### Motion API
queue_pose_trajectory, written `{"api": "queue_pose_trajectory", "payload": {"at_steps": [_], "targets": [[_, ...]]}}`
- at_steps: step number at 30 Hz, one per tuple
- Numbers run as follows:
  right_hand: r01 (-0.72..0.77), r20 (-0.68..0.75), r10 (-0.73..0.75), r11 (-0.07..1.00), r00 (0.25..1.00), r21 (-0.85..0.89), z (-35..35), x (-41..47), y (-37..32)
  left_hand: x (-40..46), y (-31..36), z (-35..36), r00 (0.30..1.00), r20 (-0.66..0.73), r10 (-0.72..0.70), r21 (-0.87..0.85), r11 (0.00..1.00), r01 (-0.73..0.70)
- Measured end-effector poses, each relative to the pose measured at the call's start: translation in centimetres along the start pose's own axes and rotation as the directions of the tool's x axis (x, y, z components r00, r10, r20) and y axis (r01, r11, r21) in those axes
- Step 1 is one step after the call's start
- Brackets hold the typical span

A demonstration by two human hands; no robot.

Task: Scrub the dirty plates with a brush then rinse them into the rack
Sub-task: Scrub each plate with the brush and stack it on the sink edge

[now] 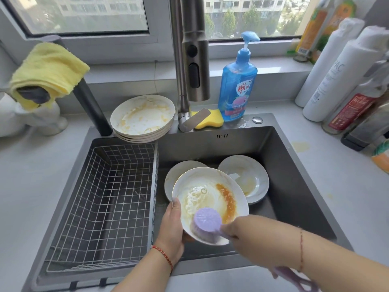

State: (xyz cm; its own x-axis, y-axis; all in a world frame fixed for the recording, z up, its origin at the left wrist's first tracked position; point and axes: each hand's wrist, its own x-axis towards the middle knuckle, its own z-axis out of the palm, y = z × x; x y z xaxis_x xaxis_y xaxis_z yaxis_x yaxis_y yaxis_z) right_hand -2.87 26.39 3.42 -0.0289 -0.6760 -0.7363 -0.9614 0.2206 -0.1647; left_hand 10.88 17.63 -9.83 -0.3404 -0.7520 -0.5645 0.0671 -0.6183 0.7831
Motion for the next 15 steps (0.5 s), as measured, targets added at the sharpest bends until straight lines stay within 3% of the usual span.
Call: {"api": "queue_pose_trajectory", "payload": {"at_steps": [6, 9, 12, 15], "targets": [[-0.024, -0.232, 0.064, 0.985, 0.971, 0.17, -0.8, 4.4, -1.0, -0.2, -0.3, 0.4, 0.999, 0.044, -0.019, 0.02, 1.0, 0.018], [-0.157, -0.313, 0.165, 0.986, 0.935, 0.052, -1.3, 4.6, 1.2, -0.4, -0.3, 0.1, 0.998, 0.051, -0.02, 0.008, 1.0, 0.02], [-0.218, -0.21, 0.203, 0.975, 0.956, -0.05, -1.5, 2.4, 2.7, -0.4, -0.3, -0.1, 0.998, 0.049, -0.039, -0.019, 0.999, 0.04], [-0.149, -0.003, 0.149, 0.989, 0.989, 0.008, -2.8, -1.2, 1.1, -0.7, -0.1, 0.0, 0.998, 0.042, -0.052, -0.021, 0.998, 0.053]]}}
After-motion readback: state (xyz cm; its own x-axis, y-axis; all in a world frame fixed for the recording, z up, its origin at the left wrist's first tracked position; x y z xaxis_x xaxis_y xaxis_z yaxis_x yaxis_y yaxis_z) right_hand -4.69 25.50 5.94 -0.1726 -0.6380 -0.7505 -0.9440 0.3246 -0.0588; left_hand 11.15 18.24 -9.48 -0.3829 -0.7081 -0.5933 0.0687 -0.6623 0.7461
